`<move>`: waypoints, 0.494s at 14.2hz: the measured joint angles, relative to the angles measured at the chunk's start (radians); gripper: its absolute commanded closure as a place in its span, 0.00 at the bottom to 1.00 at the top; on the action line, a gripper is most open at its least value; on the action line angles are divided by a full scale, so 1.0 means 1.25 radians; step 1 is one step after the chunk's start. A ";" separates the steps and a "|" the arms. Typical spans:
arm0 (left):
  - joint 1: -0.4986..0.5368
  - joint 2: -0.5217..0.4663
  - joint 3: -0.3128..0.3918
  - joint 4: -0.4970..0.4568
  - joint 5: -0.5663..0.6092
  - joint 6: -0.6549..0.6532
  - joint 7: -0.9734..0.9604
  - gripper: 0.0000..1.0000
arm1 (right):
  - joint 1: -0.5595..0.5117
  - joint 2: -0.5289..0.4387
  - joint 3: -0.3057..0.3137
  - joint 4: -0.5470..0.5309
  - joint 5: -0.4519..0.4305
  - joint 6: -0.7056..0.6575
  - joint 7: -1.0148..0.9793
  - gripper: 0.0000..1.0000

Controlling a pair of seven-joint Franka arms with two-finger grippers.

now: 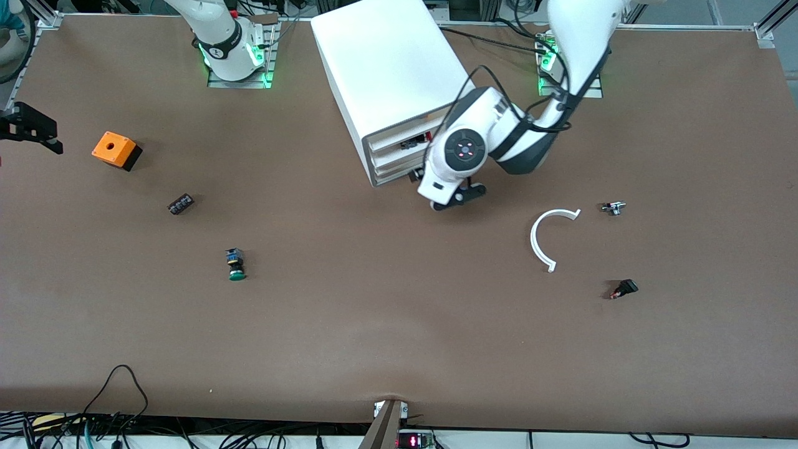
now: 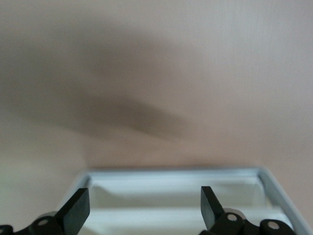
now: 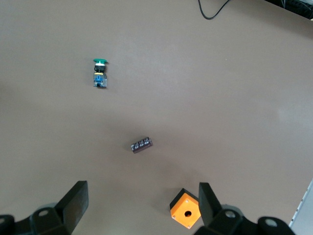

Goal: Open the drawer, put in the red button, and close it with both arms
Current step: 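Push the drawer closed with the left gripper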

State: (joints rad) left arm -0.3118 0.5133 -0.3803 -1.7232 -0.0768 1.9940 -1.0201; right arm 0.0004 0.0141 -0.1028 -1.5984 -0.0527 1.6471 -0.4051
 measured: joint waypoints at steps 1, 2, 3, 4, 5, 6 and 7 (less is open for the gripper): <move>0.019 -0.006 0.000 0.017 0.020 -0.015 0.002 0.00 | 0.000 -0.008 0.000 -0.020 0.000 0.019 0.000 0.00; 0.036 -0.012 0.000 0.040 0.037 -0.046 0.002 0.00 | 0.000 -0.018 0.000 -0.037 0.000 0.029 0.000 0.00; 0.050 -0.019 0.000 0.068 0.055 -0.090 0.005 0.00 | 0.000 -0.028 0.000 -0.047 0.001 0.026 0.000 0.00; 0.062 -0.024 0.000 0.103 0.073 -0.140 0.018 0.00 | 0.000 -0.036 0.000 -0.049 0.001 0.011 0.000 0.00; 0.074 -0.028 0.000 0.139 0.089 -0.193 0.046 0.00 | 0.000 -0.044 -0.001 -0.049 0.001 -0.007 0.000 0.00; 0.089 -0.031 0.001 0.175 0.097 -0.242 0.085 0.00 | 0.000 -0.050 -0.001 -0.049 0.002 -0.016 0.000 0.00; 0.110 -0.037 0.001 0.207 0.100 -0.281 0.133 0.00 | 0.000 -0.054 -0.002 -0.049 0.010 -0.018 0.001 0.00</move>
State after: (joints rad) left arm -0.1747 0.4673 -0.3790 -1.4646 0.0483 1.6432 -0.8542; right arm 0.0000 -0.0528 -0.1056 -1.6591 -0.0405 1.6251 -0.4038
